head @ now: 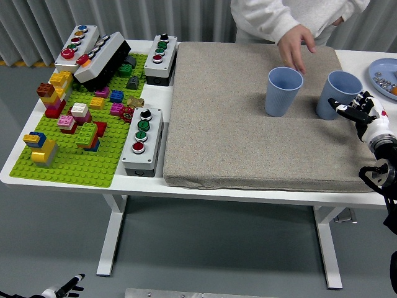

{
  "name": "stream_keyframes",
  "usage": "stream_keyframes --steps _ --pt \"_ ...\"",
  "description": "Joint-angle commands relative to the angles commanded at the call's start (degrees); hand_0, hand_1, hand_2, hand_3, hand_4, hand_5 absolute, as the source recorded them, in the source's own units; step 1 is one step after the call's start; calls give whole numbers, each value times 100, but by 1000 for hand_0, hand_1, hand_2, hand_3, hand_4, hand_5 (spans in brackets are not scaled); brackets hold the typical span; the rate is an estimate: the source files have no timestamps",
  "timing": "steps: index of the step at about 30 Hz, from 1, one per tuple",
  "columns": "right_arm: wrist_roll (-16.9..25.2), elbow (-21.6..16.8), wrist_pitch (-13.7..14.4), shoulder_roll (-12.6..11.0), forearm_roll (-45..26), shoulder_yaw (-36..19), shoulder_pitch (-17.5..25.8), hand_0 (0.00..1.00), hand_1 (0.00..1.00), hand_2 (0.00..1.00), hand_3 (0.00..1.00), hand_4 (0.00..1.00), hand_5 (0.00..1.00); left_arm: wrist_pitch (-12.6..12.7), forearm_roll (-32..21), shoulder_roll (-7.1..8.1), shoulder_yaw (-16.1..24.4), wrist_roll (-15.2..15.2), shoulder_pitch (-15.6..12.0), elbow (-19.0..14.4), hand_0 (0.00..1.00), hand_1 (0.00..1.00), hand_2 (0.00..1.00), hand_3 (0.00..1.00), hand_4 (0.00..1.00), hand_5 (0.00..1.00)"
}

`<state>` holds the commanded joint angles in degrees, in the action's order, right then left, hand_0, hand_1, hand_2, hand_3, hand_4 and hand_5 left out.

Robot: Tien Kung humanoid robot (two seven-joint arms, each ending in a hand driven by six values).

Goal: Pick cup pour cup place

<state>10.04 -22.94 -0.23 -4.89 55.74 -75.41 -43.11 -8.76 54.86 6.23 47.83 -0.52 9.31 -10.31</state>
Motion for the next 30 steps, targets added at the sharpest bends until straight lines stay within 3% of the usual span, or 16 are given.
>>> stream_keyframes --steps 17,30 --pt "-76 -253 203 -287 134 481 -139 699 555 465 517 643 2 5 38 25 82 -11 -5 0 888 842 893 798 666 998" --pt "-142 -418 448 -295 622 652 -218 704 560 467 520 641 2 5 62 33 120 -23 9 0 888 842 893 798 665 997"
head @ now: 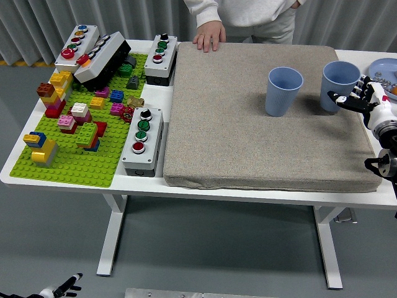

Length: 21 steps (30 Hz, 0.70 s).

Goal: Pick cup pour cup place

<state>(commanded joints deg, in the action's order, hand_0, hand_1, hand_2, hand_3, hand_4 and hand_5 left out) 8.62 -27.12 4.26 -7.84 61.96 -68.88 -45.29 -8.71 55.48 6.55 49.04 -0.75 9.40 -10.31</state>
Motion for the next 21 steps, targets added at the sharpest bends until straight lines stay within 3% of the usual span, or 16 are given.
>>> stream_keyframes --steps 21 --pt "-151 -148 230 7 621 278 -232 703 561 468 525 639 2 4 19 9 58 -18 -28 0 888 842 892 798 665 993"
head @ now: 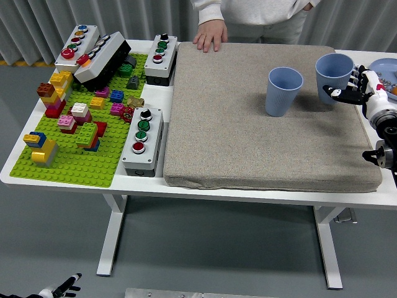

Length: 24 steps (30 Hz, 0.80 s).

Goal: Pick cup pour cup place

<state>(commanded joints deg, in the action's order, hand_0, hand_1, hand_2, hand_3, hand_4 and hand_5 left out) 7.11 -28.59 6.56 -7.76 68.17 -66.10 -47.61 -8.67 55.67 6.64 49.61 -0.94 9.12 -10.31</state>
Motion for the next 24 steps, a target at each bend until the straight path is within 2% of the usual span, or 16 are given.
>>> stream_keyframes --steps 6,15,24 --pt "-43 -99 49 9 226 -51 13 704 562 468 524 639 2 -2 18 3 24 -10 -40 0 888 843 893 798 665 993" --pt "-156 -286 217 33 1022 -220 69 704 562 467 524 639 2 -1 28 -2 45 -17 -53 0 888 843 893 798 665 993" --pt "-256 -476 327 55 1503 -292 74 704 562 467 524 638 2 2 23 -4 54 -16 -59 0 888 843 893 798 665 993"
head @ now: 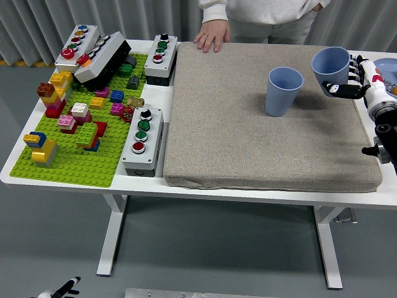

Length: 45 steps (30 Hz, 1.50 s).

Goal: Pick cup pour cup place

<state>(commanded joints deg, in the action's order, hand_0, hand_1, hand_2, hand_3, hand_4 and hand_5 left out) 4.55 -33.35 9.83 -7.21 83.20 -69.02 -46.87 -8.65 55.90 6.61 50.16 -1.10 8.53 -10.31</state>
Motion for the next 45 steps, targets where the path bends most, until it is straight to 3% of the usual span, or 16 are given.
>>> stream_keyframes --steps 23,45 --pt "-294 -813 228 105 757 -75 221 704 563 467 525 637 2 -7 54 0 74 -13 2 0 888 843 892 798 664 993" --pt "-508 -1053 442 121 1724 53 384 702 563 466 525 635 2 -10 61 0 73 -17 -24 0 889 843 893 798 664 994"
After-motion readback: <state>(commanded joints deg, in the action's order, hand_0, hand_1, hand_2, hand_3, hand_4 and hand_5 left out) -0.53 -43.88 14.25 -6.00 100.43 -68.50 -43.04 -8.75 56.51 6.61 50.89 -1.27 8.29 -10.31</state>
